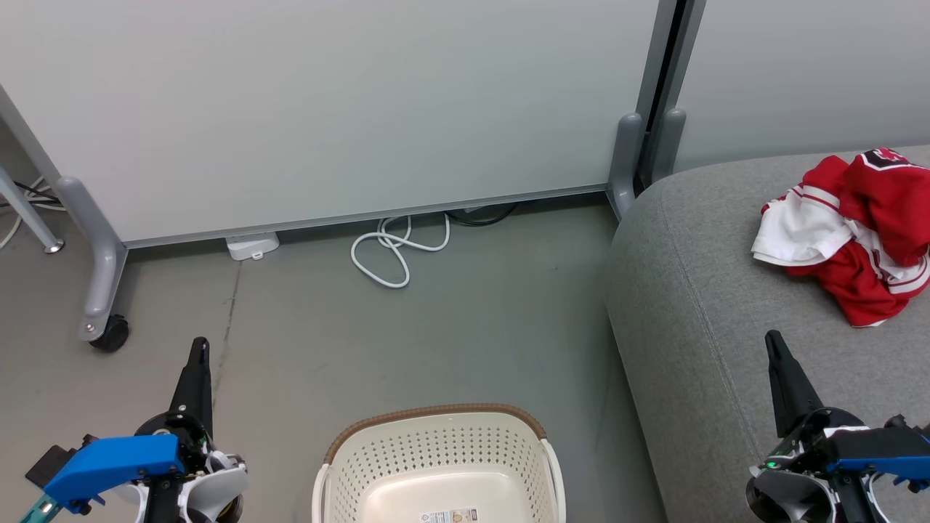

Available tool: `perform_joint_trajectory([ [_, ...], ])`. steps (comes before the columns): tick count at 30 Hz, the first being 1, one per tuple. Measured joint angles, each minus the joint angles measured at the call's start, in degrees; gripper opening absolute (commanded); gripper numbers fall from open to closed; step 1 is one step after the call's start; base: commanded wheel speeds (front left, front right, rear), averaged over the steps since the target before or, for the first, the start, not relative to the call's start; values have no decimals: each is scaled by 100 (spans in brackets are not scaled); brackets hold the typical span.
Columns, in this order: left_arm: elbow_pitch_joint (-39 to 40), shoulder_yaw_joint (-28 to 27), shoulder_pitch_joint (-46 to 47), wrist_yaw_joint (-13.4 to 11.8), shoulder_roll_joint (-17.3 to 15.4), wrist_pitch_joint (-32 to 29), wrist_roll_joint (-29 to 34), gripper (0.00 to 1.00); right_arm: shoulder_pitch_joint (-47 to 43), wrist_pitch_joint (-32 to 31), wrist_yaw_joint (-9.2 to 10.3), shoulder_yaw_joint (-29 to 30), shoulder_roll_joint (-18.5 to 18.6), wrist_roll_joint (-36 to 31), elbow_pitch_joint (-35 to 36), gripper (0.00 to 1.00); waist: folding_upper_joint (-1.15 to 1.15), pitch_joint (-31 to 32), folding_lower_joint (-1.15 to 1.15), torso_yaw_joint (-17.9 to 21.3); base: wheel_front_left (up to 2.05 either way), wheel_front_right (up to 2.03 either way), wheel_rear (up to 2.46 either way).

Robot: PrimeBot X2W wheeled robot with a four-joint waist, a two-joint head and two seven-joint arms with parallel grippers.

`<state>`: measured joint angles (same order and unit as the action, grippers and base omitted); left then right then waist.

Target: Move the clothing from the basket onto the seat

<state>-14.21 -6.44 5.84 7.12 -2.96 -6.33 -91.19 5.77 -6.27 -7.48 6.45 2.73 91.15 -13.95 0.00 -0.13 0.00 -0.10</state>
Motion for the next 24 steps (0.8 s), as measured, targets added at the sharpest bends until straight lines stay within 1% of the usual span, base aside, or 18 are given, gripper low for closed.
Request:
perform_joint_trajectory([
  [3, 0, -12, 14, 5, 2, -20, -111, 0, 3, -29, 0, 3, 0, 107, -9, 0, 0, -3, 0, 10, 0, 0, 0],
  [24, 0, -12, 14, 9, 4, -21, -112, 0, 17, -30, 0, 5, 0, 119, -10, 0, 0, -3, 0, 11, 0, 0, 0],
])
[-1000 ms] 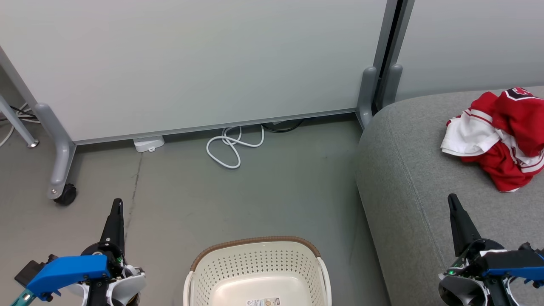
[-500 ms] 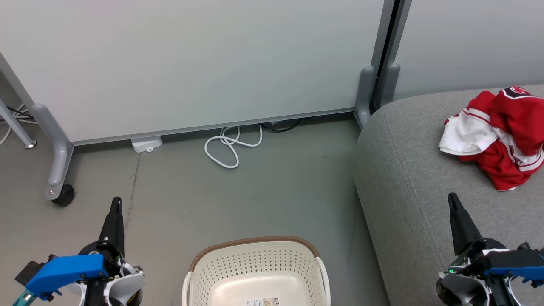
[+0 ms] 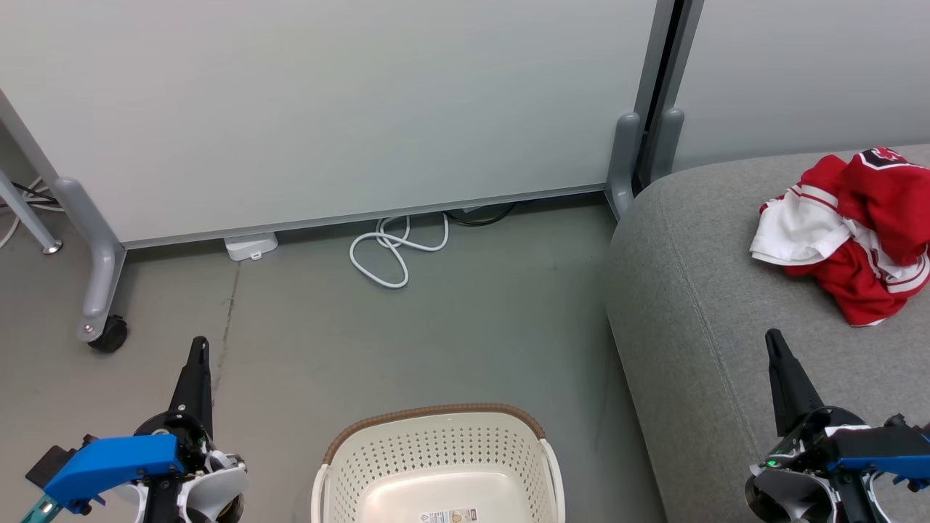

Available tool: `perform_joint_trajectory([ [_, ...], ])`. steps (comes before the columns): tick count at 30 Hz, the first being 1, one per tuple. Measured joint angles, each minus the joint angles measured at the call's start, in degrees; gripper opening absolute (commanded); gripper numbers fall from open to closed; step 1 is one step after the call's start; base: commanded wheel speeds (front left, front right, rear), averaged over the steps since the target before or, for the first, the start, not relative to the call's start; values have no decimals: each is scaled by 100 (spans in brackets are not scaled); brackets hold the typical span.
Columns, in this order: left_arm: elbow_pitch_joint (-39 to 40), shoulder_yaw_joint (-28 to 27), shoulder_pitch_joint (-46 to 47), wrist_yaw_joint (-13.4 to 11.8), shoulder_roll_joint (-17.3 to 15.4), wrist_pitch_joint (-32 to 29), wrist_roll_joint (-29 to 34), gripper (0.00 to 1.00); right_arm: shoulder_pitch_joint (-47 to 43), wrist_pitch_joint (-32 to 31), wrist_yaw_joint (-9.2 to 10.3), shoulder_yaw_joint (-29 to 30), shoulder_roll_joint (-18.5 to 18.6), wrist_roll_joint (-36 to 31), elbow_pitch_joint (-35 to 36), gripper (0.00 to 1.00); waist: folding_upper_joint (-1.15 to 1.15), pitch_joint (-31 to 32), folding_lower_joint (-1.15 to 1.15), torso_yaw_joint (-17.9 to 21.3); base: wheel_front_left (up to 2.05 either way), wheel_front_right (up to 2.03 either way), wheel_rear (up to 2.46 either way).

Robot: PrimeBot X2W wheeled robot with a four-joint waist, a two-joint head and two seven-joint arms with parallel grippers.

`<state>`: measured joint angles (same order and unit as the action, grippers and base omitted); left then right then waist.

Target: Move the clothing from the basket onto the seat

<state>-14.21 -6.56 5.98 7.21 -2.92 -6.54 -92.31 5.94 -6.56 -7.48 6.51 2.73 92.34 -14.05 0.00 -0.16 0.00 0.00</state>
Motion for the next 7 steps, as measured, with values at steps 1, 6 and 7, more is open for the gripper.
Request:
perform_joint_trajectory([
  [1, 0, 0, 0, 0, 0, 0, 0, 0, 0, 0, 0, 0, 0, 0, 0, 0, 0, 0, 0, 0, 0, 0, 0],
  [6, 0, 0, 0, 0, 0, 0, 0, 0, 0, 0, 0, 0, 0, 0, 0, 0, 0, 0, 0, 0, 0, 0, 0],
  [7, 0, 0, 0, 0, 0, 0, 0, 0, 0, 0, 0, 0, 0, 0, 0, 0, 0, 0, 0, 0, 0, 0, 0],
])
